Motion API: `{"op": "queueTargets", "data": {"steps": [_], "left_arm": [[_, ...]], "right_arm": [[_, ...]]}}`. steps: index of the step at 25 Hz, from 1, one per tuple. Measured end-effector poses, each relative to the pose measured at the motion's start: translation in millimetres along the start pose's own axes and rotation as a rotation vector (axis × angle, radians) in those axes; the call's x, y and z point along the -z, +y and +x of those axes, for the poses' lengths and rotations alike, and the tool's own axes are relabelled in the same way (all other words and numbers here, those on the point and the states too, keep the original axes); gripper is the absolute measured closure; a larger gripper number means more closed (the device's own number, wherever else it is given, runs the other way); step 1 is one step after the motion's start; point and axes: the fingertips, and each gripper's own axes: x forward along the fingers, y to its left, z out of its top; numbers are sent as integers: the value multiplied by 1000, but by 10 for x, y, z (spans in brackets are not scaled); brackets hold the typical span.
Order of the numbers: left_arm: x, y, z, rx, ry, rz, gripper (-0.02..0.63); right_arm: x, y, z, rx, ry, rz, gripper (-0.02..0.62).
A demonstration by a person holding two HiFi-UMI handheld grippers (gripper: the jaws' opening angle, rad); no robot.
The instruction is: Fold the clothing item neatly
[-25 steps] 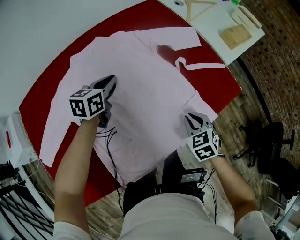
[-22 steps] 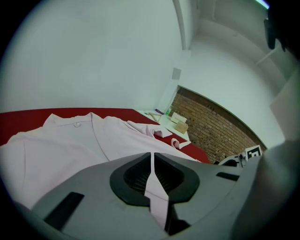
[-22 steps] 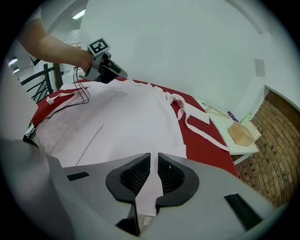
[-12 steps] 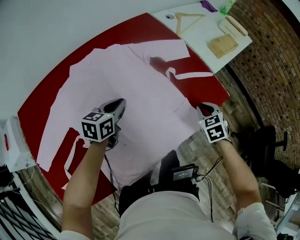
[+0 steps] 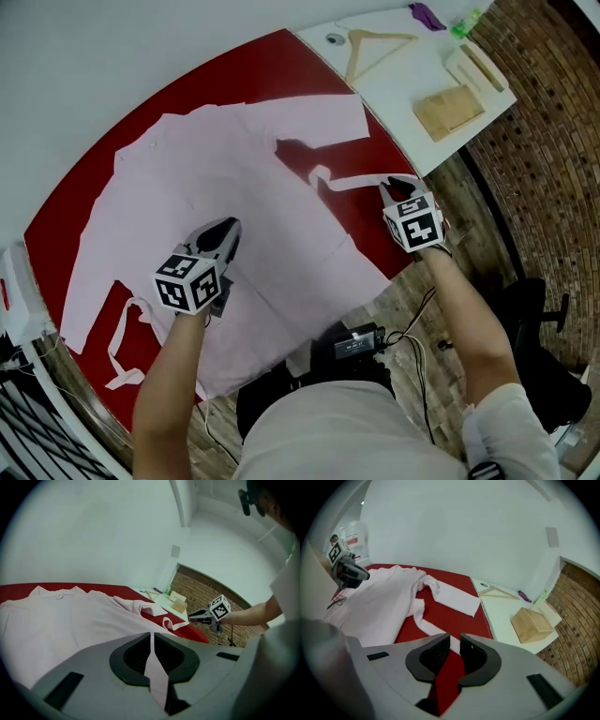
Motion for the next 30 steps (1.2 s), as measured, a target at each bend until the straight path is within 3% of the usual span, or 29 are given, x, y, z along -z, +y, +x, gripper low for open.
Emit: {"op": "queueTargets", "data": {"steps": [8, 16, 21, 23, 30], "left_arm": [[-84, 22, 441, -85, 19, -50, 591], [-98, -35, 651, -114, 53, -65, 591], [-238, -148, 808, -94, 51, -55, 591], [-331, -220, 877, -77, 44, -46, 591], [-713, -373, 1219, 0, 31, -17, 590]], "right_arm": [[-479, -524, 830, -113, -22, 240, 494], [-461, -659, 1399, -127, 61, 428, 488], [-453, -688, 1447, -123, 91, 458, 496], [-463, -675, 1437, -157, 79, 464, 537], [-589, -811, 1320, -163, 7, 421, 548]]}}
